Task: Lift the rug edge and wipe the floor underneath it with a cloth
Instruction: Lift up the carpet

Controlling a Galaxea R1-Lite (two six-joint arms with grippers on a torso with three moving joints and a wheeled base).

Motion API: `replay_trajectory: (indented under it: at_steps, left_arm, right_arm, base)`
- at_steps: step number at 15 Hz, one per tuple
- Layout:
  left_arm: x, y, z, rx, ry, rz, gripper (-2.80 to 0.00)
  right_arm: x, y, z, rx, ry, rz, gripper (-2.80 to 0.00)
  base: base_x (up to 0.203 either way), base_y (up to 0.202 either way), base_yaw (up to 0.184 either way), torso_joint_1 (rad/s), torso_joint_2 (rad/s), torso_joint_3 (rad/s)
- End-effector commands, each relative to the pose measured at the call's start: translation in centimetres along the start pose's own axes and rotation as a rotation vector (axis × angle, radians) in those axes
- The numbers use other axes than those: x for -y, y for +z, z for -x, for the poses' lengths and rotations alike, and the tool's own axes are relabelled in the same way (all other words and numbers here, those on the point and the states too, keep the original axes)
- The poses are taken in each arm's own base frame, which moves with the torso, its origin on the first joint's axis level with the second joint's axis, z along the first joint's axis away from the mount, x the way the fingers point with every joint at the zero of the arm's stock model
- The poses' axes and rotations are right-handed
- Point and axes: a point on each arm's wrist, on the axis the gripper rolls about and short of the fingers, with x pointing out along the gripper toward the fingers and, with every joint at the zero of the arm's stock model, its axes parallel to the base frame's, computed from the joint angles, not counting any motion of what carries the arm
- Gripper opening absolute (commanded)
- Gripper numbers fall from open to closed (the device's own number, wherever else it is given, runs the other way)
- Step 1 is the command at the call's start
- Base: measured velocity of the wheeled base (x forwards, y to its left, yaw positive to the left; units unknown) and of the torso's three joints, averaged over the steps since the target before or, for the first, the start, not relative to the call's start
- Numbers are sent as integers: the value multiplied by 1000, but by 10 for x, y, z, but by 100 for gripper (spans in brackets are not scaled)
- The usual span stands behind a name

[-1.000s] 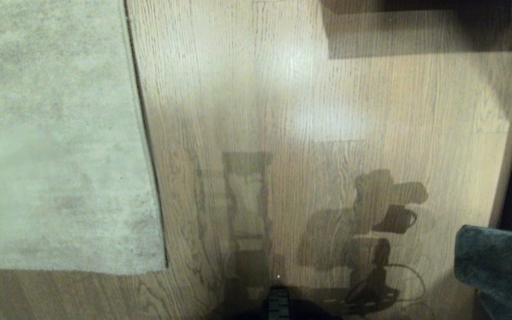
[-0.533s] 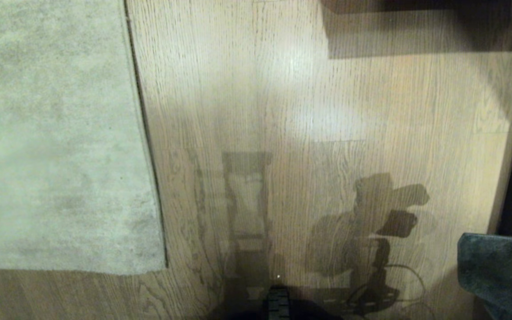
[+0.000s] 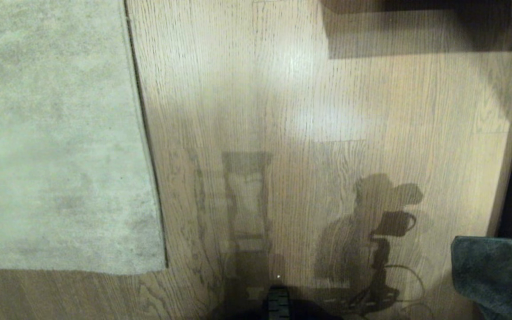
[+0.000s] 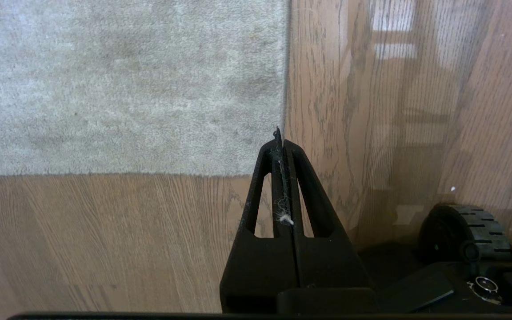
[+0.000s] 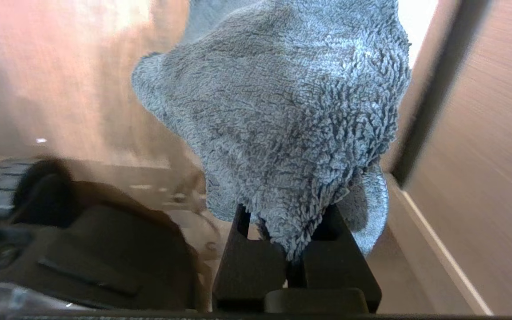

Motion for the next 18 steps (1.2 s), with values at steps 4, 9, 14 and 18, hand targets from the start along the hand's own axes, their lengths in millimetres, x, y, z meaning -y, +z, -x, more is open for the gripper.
replay_trajectory:
  at_steps: [4,9,14,18]
  left_arm:
    - [0,0,0,0,0,0,-280]
    - [0,0,0,0,0,0,-280]
    - [0,0,0,0,0,1,-280]
    - [0,0,0,0,0,2,-280]
  right_arm:
    - [-1,-13,18,126,47,-34,-280]
    - [-1,-14,18,125,47,-37,-280]
    - [-1,-14,18,127,47,-37,-280]
    - [-1,-14,18,126,47,-37,-280]
  base:
    - [0,0,0,0,0,0]
    - [0,0,0,0,0,0]
    - [0,0,0,0,0,0]
    - [0,0,0,0,0,0]
